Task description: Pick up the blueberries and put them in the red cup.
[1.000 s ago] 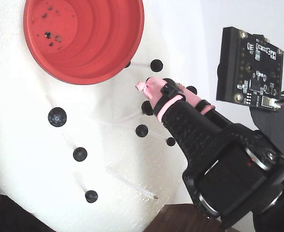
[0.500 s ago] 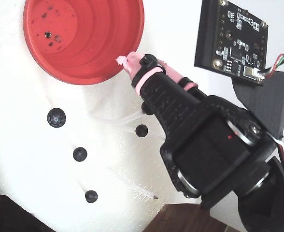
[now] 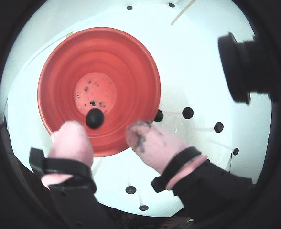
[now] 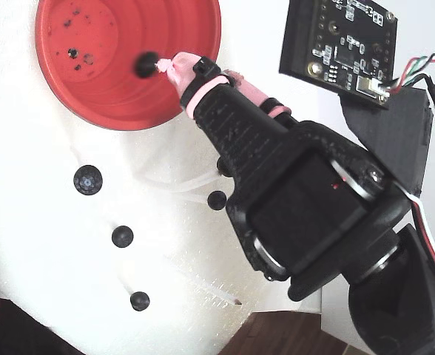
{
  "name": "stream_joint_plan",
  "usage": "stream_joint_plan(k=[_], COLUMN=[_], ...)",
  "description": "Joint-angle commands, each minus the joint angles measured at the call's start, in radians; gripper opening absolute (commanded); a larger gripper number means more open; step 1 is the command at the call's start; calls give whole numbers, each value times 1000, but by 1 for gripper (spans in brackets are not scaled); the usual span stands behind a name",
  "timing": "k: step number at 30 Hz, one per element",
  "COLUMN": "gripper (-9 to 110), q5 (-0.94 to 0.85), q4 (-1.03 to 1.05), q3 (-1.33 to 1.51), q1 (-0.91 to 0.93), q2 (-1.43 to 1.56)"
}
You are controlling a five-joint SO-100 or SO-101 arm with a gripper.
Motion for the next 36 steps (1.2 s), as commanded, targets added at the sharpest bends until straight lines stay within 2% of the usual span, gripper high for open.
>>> stream_joint_plan(k=[1,9,36], gripper=[18,17,17], q5=[0,-31,-72], q4=[-20,-8,222], q3=[-89,-75,-14], q1=[-17,25,94], q2=[25,46,268])
